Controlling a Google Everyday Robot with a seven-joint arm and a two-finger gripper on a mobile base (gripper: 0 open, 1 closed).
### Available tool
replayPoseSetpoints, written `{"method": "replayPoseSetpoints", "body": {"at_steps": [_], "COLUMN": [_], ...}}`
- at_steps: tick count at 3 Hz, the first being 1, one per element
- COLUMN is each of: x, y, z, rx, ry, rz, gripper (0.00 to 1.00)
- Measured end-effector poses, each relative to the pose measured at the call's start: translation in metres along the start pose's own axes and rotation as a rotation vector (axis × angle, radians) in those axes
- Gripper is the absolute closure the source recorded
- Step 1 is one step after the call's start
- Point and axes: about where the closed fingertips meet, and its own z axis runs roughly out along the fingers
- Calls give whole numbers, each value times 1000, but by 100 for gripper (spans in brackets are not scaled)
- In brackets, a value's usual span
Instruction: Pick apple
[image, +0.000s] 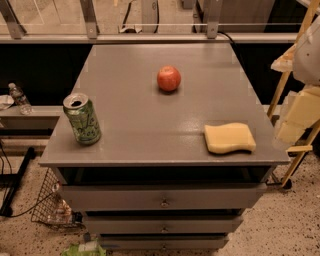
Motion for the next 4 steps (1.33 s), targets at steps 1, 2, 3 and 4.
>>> {"method": "replayPoseSetpoints", "body": {"at_steps": [1, 2, 3, 4], "x": [0, -6, -28, -61], "y": [0, -6, -38, -77], "z": [0, 0, 15, 41], "rx": [0, 6, 1, 6], "ry": [0, -22, -76, -170], "rz": [0, 2, 0, 28], "gripper": [0, 0, 0, 0]}}
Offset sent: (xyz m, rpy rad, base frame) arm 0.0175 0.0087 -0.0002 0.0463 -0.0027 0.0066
